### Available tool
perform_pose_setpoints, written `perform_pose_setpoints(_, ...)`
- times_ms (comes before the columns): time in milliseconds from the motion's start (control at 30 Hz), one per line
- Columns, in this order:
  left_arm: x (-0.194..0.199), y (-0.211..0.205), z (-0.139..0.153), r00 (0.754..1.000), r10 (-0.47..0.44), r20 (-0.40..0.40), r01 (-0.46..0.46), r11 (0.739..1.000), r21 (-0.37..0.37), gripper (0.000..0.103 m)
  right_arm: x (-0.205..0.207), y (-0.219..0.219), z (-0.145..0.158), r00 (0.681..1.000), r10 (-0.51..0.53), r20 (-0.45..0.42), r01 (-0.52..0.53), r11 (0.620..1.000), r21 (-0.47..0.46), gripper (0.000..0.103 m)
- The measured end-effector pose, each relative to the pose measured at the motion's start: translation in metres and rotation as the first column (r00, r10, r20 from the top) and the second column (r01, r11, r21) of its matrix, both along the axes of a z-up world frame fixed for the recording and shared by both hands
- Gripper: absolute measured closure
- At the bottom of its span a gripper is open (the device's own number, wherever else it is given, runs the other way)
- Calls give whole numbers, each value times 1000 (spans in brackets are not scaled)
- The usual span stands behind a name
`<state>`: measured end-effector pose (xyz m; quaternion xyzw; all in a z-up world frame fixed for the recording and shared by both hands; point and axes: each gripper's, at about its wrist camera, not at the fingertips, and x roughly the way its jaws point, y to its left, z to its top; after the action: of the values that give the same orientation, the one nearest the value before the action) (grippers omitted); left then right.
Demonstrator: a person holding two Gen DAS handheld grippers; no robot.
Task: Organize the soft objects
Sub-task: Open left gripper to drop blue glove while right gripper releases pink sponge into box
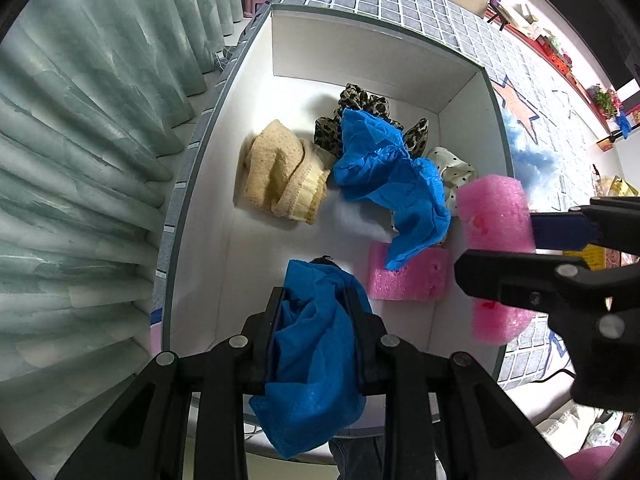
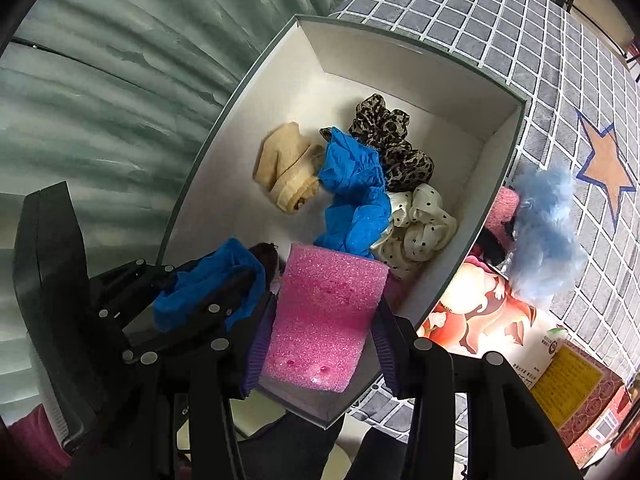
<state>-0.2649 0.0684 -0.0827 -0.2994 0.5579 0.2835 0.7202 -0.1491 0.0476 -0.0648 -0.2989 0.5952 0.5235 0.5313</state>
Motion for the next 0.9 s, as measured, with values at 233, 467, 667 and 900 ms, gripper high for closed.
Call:
perform_pose_setpoints(233,1,1,0,1000,1,2,-1,1000,0,71,1,1,-2,1000,-5,-8,5,1000,-1,55)
perform_pose_setpoints(467,4,-2,5,1000,-27,14,27,1000,16,26,1,2,-3,1000,-1,-28,1,1000,-2,54)
perform_pose_setpoints(667,5,-1,5,1000,-20,24,19,1000,21,18,6,-2,-3,999,-19,-28,18,1000,-4,24)
perform_pose_setpoints(900,1,4,11,997,27,79,-31,998,50,0,16,-3,-1,999,-52,-15,52,999,-7,1)
